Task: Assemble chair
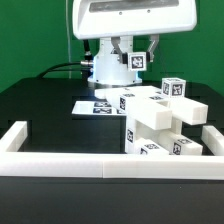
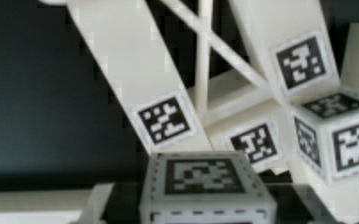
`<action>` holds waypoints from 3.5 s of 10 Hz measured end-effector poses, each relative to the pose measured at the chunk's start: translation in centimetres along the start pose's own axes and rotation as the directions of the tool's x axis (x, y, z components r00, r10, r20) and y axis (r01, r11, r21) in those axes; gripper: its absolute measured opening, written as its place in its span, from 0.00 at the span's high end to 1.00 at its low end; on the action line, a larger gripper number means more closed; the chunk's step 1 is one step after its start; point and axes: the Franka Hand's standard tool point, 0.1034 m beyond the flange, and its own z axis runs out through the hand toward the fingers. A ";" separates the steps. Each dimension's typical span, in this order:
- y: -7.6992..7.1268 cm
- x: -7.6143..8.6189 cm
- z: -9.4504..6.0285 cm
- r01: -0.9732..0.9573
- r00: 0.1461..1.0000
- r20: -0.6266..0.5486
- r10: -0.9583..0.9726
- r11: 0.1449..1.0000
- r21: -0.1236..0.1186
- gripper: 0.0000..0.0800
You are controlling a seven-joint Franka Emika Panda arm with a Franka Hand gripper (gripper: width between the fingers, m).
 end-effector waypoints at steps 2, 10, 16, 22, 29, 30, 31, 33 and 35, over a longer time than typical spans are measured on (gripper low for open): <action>0.0 -0.2 0.2 -0.001 1.000 0.004 0.001 1.000 0.000 0.64; 0.8 2.4 1.8 0.088 0.996 0.012 -0.088 0.996 -0.023 0.64; 0.3 2.2 3.0 0.108 0.994 0.030 -0.107 0.994 -0.025 0.64; 0.0 2.2 3.2 0.109 0.994 0.031 -0.108 0.994 -0.024 0.64; 0.1 2.4 3.2 0.108 0.994 0.020 -0.107 0.994 -0.028 0.64; 0.1 2.2 3.2 0.106 0.994 0.019 -0.106 0.994 -0.028 0.64; -0.1 2.0 3.2 0.108 0.994 0.018 -0.107 0.994 -0.028 0.64; -0.1 2.0 3.3 0.109 0.994 0.019 -0.108 0.994 -0.028 0.64; -0.1 2.1 3.2 0.109 0.994 0.012 -0.108 0.994 -0.031 0.64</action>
Offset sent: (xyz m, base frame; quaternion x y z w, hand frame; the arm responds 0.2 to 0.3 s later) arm 0.0000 0.0000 0.0000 0.0000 0.0000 0.0000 1.0000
